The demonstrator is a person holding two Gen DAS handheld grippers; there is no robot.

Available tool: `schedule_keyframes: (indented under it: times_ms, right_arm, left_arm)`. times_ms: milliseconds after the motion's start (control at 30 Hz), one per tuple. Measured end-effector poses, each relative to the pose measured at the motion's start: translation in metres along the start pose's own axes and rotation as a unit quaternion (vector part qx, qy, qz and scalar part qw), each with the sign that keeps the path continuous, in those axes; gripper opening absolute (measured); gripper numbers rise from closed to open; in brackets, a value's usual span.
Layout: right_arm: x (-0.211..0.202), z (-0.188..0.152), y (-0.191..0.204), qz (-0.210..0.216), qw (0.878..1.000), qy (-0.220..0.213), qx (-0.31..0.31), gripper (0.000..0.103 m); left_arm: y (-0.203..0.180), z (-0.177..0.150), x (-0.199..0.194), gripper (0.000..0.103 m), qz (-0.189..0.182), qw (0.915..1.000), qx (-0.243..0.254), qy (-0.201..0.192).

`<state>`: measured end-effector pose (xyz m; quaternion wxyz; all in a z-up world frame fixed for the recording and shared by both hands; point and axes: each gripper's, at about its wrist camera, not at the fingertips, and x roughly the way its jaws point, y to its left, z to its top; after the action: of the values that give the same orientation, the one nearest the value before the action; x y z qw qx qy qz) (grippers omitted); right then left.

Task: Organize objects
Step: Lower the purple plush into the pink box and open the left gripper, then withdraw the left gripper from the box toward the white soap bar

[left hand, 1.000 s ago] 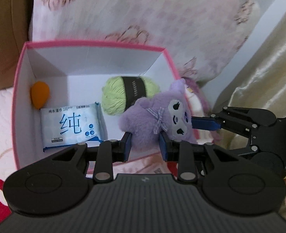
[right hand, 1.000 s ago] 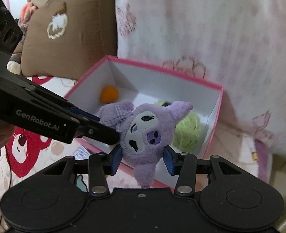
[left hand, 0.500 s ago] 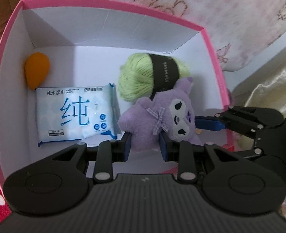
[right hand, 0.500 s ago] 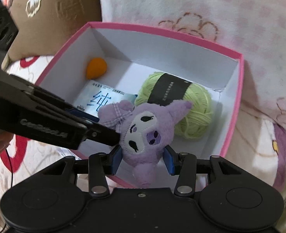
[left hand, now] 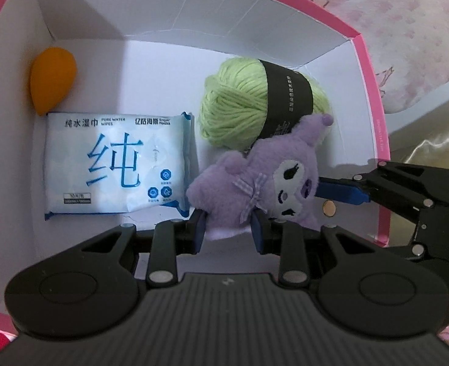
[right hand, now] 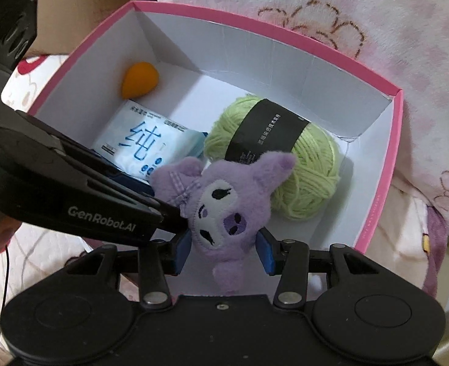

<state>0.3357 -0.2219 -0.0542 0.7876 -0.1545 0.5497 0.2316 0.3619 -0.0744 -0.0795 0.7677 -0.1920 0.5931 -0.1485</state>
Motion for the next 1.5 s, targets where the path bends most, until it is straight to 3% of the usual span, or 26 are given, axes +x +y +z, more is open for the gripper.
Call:
schedule_keyframes:
  times_ms: [200,300,500,867,1067,1200,1333,1500]
  right_arm:
    - [-0.007,-0.004,0.006,-0.034,0.999,-0.023,-0.013,0.052]
    - [-0.015,-0.012,0.004,-0.007,0.999,-0.045,-0.008,0.039]
    - [-0.025,-0.031,-0.005,-0.012,0.996,-0.081,0.018,0.039]
    - [-0.056,-0.056,-0.017,-0.003,0.988,-0.147,0.044,0.042]
    - [-0.063,-0.063,-0.006,-0.010,0.981,-0.191,0.043,0.042]
    - [-0.085,-0.072,0.005,-0.016,0.978,-0.206,0.037,0.044]
    - [-0.107,-0.083,0.015,-0.025,0.976,-0.215,0.030,0.046]
    - [-0.135,-0.097,0.026,-0.025,0.974,-0.223,0.038,0.047]
  left_arm:
    - [-0.008,0.000,0.003,0.029,0.008,0.9997,0.013,-0.021]
    - [-0.008,-0.002,0.006,0.028,0.005,0.9998,0.007,-0.017]
    - [-0.018,-0.005,0.012,0.028,-0.006,0.9999,0.002,-0.008]
    - [-0.032,-0.018,0.011,0.030,0.031,0.9992,0.024,-0.009]
    - [-0.045,-0.030,-0.021,0.033,0.037,0.9960,0.071,-0.041]
    - [-0.056,-0.033,-0.054,0.040,0.034,0.9938,0.083,-0.064]
    - [-0.054,-0.051,-0.088,0.041,0.045,0.9898,0.101,-0.089]
    - [-0.053,-0.071,-0.127,0.043,0.058,0.9878,0.114,-0.089]
